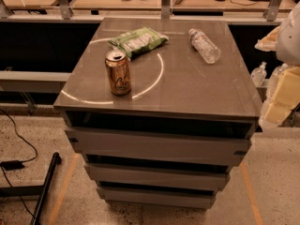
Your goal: Pick green jalapeno chip bag
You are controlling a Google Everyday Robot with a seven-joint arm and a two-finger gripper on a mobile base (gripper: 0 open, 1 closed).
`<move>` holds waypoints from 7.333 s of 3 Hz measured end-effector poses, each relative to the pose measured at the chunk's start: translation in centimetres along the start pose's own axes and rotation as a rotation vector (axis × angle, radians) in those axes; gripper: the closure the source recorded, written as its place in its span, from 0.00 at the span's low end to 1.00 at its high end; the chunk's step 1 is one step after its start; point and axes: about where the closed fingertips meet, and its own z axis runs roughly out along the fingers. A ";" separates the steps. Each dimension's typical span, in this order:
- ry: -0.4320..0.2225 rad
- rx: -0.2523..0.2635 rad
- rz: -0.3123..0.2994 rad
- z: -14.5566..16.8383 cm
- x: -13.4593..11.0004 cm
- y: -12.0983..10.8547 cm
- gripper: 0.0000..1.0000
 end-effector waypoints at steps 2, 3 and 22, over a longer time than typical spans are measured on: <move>-0.062 0.021 0.002 2.0 -1.4 -4.4 0.00; -0.135 0.061 -0.069 4.1 -5.5 -10.3 0.00; -0.732 0.127 0.145 16.9 -26.7 -26.6 1.00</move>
Offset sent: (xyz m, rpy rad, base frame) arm 0.0848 0.0032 -0.0101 0.1074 -0.0511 0.0024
